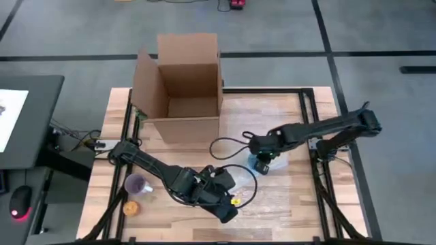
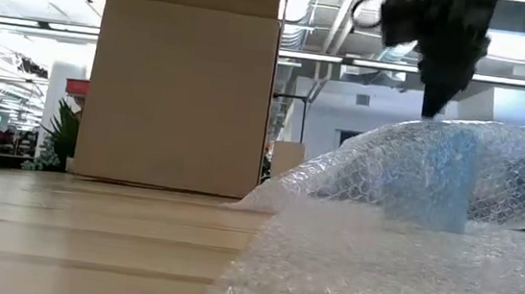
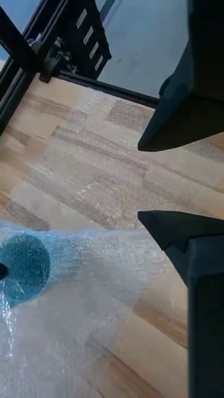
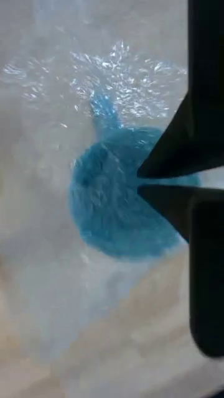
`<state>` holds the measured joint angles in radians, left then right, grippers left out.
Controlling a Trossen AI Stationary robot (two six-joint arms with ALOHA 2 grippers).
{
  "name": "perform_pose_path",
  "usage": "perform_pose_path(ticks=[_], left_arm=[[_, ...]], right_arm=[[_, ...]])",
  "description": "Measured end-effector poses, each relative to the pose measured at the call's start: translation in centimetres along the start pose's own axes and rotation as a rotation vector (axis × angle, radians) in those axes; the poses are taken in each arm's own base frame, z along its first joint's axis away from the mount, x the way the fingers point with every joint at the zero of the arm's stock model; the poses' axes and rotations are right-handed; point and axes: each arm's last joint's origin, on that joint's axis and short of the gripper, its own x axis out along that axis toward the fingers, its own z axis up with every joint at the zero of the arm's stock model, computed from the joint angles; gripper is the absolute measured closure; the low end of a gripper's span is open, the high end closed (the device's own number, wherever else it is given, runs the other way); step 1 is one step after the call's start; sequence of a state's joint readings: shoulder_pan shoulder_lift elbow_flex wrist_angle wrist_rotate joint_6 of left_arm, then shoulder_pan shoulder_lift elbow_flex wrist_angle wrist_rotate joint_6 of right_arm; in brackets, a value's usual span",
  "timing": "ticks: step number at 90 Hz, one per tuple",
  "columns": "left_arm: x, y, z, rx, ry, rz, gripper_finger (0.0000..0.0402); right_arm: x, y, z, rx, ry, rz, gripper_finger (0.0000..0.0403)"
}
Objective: Wrap mug
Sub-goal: Wrap the blue mug with the bubble wrap
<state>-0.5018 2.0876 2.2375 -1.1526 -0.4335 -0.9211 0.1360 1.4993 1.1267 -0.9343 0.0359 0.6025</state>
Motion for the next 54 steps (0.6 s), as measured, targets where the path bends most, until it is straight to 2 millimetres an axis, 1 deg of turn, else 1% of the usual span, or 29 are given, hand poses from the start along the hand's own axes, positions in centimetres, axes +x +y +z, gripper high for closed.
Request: perform_pose_path(ticks=[29,41,54], left_arm=[[0.0,0.0,0.0,-0.002,0.0,0.0,0.0256],[0.0,0.0,0.0,-0.007,0.0,0.0,0.0256],[0.0,0.0,0.0,-0.01,0.0,0.0,0.0256]], right_arm=[[5.0,1.3,0.6,-0.009,0.107,-0.054,0.0402],[6.7,1.8,0.4,-0.05,0.152,-0.072,0.0402],[8.1,2.4,0.2,-0.086,0.189,-0.071,0.0402]])
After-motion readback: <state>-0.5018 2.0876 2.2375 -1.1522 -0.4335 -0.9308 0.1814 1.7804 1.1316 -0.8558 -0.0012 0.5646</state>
